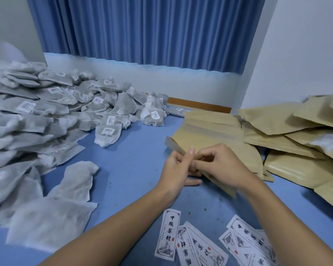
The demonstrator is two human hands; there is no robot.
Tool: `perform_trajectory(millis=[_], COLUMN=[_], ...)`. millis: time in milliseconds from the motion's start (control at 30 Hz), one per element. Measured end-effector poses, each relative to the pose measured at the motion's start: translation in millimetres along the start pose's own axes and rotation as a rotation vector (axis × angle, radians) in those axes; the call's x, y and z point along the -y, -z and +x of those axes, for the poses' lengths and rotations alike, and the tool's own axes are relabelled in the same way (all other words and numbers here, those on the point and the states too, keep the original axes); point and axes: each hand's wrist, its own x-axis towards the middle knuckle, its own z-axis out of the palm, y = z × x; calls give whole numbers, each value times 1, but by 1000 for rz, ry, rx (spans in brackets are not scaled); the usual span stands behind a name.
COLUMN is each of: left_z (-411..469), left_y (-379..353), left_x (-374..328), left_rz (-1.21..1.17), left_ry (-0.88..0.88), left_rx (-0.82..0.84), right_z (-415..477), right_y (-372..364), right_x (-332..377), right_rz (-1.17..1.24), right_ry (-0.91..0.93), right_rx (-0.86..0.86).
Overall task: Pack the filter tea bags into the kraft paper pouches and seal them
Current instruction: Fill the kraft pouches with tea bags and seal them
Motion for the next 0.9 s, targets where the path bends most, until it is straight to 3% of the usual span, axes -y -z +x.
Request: perform_trajectory(millis=[67, 200, 567, 767, 833, 900], left_z=[2, 4, 6, 4, 1, 0], left_y=[4, 8, 11, 10, 9, 7], left_x=[1, 1, 6, 4, 2, 1], left_rz=[-20, -38, 46, 99, 93, 105], left_ry=[27, 24, -47, -25, -17, -24], left_rx=[6, 49, 81, 71, 66, 40], right_z=[-3, -4, -7, -7, -8, -8], right_y=[2, 2, 1, -2, -4, -4], right_x=[-4, -12, -35, -33, -25, -15], right_rz=[168, 367, 535, 516, 381, 95], right_ry=[-9, -56, -145, -170, -105, 2], right_rx=[119, 133, 131, 92, 47, 15])
